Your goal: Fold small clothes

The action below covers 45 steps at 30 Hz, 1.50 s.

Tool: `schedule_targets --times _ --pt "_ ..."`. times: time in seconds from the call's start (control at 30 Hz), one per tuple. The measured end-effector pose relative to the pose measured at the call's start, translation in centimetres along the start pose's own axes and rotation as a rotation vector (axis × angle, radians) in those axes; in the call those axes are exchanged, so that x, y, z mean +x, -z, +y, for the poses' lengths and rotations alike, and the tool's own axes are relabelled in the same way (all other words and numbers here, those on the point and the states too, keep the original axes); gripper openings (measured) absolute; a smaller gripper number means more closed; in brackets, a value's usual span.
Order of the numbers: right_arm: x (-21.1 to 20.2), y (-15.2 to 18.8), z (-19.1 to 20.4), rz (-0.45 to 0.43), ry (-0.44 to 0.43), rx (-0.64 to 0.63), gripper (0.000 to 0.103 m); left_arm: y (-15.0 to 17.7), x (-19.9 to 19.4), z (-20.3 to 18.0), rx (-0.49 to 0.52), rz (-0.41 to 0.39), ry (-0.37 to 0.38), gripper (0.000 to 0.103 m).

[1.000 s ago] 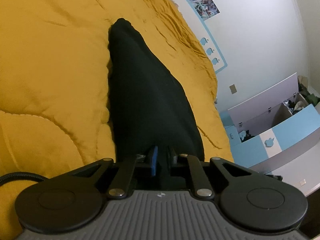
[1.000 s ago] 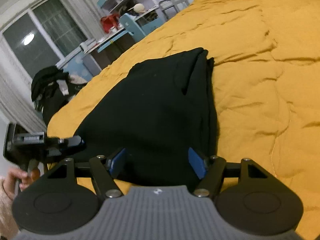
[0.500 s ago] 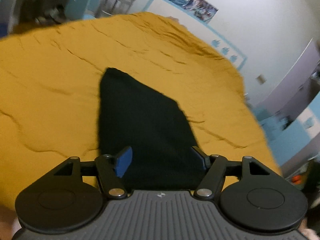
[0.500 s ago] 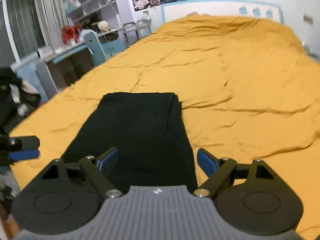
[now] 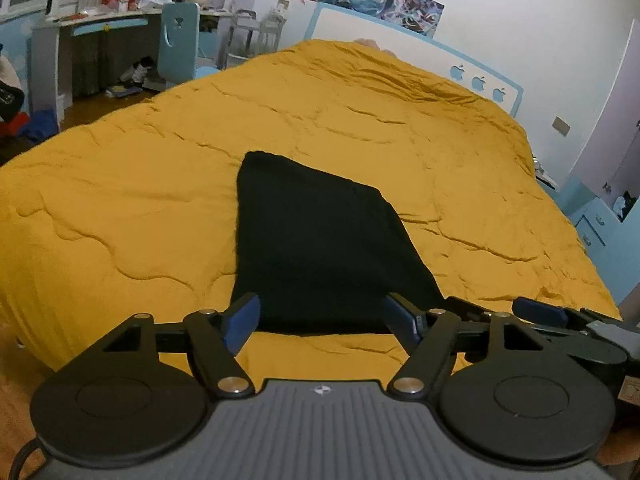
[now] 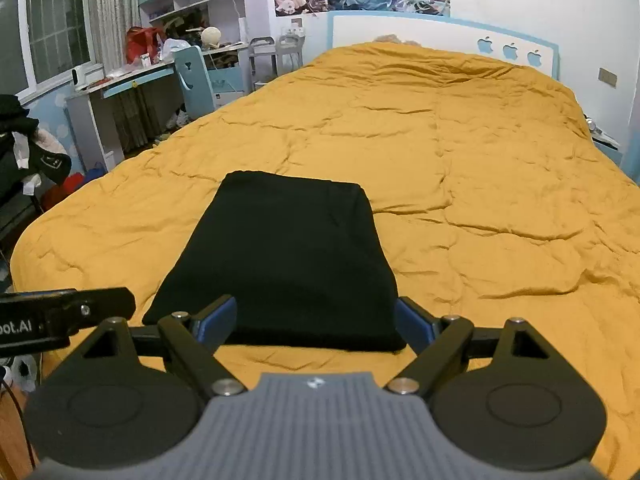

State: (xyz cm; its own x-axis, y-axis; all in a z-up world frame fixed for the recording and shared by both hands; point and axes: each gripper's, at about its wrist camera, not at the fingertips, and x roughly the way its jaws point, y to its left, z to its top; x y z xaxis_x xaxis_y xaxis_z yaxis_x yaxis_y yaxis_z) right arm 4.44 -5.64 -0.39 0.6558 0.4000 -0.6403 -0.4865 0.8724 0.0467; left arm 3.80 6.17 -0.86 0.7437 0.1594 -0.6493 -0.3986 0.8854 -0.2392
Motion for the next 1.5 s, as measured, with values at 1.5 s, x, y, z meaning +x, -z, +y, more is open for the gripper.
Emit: schedule_targets --times 1.5 --pt "-1.2 0.6 0.4 0.039 0.053 0.020 0.082 0.9 0.7 -0.5 0.015 0.071 -0.005 0.084"
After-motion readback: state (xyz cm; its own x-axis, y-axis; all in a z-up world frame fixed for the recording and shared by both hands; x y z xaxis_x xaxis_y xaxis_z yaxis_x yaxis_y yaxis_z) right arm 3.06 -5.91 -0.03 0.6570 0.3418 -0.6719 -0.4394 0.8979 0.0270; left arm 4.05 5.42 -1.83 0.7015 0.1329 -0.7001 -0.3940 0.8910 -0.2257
